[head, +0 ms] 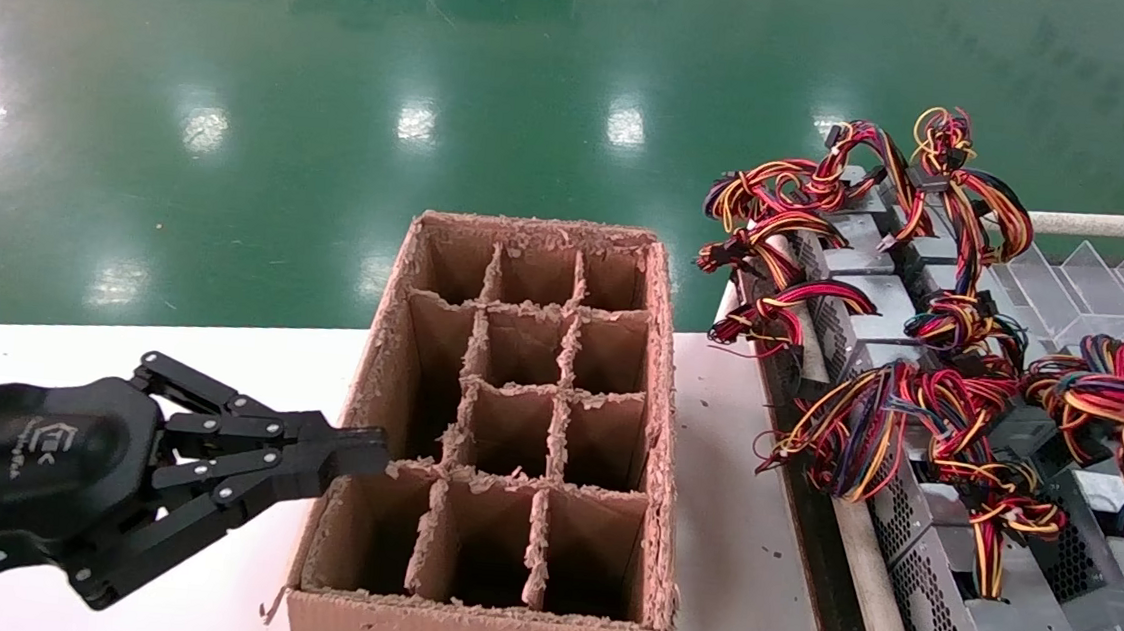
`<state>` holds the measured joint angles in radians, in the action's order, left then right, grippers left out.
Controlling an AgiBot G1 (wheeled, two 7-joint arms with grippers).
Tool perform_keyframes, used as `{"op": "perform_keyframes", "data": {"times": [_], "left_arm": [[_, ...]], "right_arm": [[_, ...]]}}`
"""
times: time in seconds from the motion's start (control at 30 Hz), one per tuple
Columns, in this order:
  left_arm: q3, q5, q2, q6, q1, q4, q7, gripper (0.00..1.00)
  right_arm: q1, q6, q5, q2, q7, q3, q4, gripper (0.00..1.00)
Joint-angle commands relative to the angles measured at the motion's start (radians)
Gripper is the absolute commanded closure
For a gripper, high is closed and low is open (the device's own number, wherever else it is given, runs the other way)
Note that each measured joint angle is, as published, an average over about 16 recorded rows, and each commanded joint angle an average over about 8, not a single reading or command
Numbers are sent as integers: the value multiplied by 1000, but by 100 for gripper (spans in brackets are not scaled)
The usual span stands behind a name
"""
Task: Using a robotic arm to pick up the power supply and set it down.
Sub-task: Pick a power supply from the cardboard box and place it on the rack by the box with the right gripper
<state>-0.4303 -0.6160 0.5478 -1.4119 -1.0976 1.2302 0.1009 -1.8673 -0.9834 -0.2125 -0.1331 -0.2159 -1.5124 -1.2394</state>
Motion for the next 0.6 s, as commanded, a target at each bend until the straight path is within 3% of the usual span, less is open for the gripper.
{"op": "perform_keyframes", "data": {"times": [0.03, 0.23, 0.37, 0.6], "left_arm": [[0, 0, 0, 0, 0, 0, 0, 100], [0, 0, 0, 0, 0, 0, 0, 100], [0, 0, 0, 0, 0, 0, 0, 100], [0, 0, 0, 0, 0, 0, 0, 14]], "right_arm": [[-3, 5, -6, -6, 11, 8, -17, 0], [-35, -27, 63, -48, 7, 30, -75, 0], [-18, -46, 59, -33, 12, 70, -87, 0], [78, -97, -14, 58, 60, 205, -79, 0]]}}
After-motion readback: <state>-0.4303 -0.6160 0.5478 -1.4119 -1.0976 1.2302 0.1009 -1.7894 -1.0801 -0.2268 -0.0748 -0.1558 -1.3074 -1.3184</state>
